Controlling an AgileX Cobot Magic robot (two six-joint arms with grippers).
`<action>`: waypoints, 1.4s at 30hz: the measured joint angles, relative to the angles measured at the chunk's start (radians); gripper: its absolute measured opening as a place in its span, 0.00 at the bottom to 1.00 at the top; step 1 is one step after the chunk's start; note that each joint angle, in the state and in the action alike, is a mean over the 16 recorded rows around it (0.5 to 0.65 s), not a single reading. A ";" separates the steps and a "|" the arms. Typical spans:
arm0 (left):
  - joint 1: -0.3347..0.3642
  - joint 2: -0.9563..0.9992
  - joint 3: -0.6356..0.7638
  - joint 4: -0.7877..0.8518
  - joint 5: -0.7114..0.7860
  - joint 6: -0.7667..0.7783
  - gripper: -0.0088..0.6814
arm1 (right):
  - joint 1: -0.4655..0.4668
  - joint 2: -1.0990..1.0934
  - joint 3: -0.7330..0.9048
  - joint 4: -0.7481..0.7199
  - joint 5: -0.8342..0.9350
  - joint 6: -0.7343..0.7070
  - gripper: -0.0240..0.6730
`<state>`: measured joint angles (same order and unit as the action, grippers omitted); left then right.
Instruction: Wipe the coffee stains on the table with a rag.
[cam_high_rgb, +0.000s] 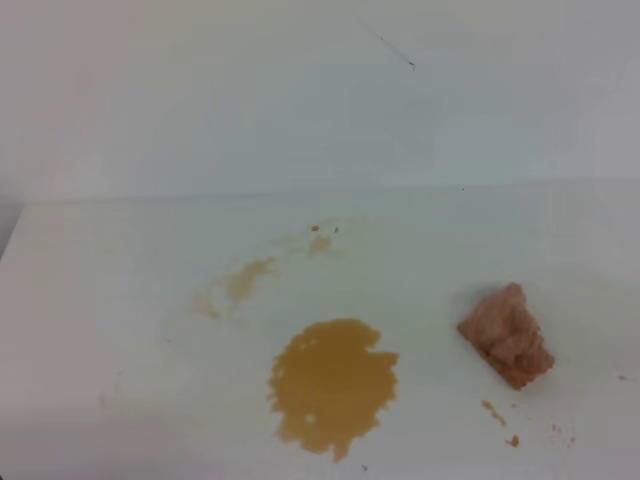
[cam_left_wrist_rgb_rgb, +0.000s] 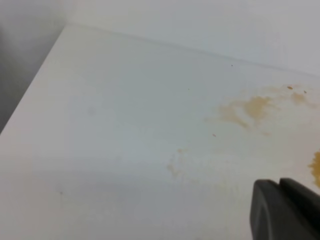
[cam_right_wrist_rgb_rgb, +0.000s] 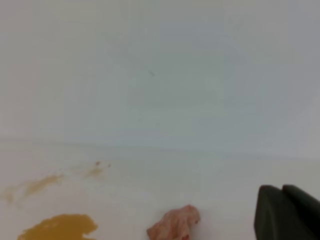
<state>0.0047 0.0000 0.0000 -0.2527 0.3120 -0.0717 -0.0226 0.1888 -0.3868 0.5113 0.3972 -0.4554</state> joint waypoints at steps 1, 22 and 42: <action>0.000 0.000 0.000 0.000 0.000 0.000 0.01 | 0.000 0.026 -0.019 0.005 0.018 -0.010 0.03; 0.002 0.000 0.000 -0.002 0.000 0.000 0.01 | 0.000 0.513 -0.255 0.160 0.215 -0.193 0.04; 0.002 0.000 0.000 -0.002 0.000 0.000 0.01 | 0.292 1.040 -0.510 -0.204 0.321 0.038 0.04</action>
<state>0.0062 0.0000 0.0000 -0.2546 0.3120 -0.0717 0.2689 1.2290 -0.8966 0.3071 0.7186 -0.4174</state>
